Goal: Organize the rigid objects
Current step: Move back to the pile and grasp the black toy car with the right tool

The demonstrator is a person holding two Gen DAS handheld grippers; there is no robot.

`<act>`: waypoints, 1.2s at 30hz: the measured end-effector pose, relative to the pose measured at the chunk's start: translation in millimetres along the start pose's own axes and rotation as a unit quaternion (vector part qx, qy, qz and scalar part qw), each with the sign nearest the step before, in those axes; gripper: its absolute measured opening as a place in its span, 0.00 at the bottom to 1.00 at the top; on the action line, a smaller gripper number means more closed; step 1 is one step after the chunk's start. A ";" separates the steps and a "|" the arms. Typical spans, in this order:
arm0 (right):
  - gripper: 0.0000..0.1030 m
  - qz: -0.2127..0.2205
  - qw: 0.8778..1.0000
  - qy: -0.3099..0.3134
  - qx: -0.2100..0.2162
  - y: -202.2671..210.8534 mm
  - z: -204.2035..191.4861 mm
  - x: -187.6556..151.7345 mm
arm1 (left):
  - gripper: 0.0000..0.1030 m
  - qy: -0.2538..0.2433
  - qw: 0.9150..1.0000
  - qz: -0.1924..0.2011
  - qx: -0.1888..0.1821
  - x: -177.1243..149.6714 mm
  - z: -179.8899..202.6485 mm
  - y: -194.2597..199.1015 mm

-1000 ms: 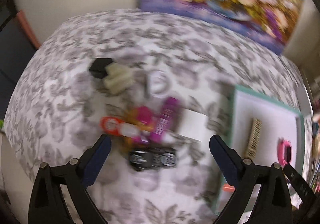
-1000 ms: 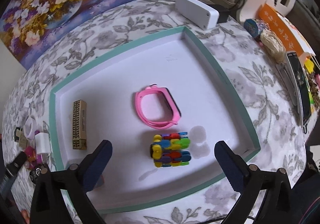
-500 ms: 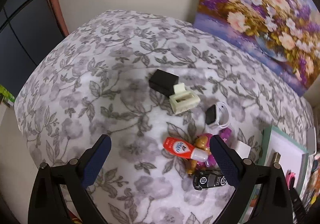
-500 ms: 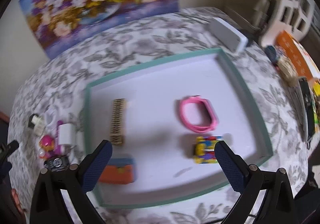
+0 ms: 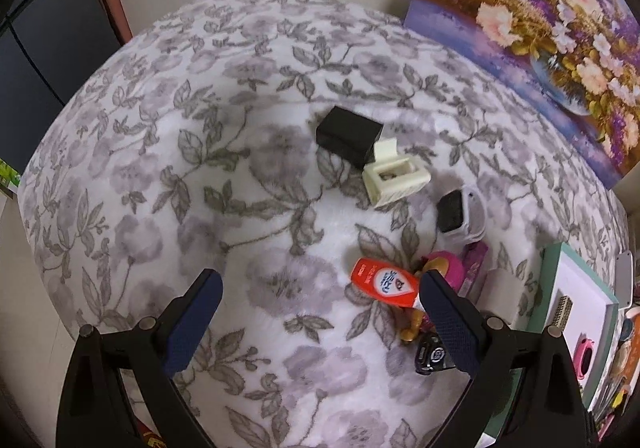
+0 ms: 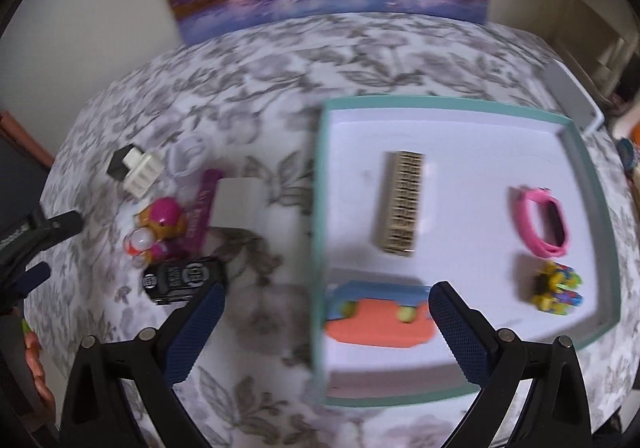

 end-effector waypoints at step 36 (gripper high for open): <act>0.92 -0.066 0.995 0.045 0.067 -66.1 -105.6 -39.2 | 0.96 0.042 0.997 -0.065 -0.003 -16.8 -34.3 -45.3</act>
Point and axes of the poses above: each gripper's, at about its wrist camera, not at the fingertips, and y roughly against the way its jaws point, z to its right, x to its top, the point moved 10 cm from there along -y, roughly the way its jaws point, and after that the axes turned 11 degrees about -y, right-handed, at the moved point
